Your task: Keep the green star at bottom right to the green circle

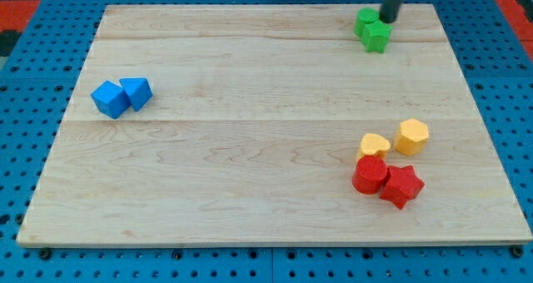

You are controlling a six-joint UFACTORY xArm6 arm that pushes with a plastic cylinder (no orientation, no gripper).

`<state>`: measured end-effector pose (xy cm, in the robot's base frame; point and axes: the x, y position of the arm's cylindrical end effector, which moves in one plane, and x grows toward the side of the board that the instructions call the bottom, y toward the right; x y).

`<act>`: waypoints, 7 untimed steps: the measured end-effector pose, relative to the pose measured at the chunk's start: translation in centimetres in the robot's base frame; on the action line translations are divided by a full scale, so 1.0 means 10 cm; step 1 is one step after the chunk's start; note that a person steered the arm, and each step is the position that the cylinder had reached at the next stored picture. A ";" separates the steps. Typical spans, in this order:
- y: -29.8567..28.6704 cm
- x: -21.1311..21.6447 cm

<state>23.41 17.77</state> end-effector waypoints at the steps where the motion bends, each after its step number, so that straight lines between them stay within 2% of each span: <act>1: -0.18 0.07; 3: -0.39 0.88; 4: -0.27 1.08; 7: -0.66 1.00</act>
<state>33.45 11.14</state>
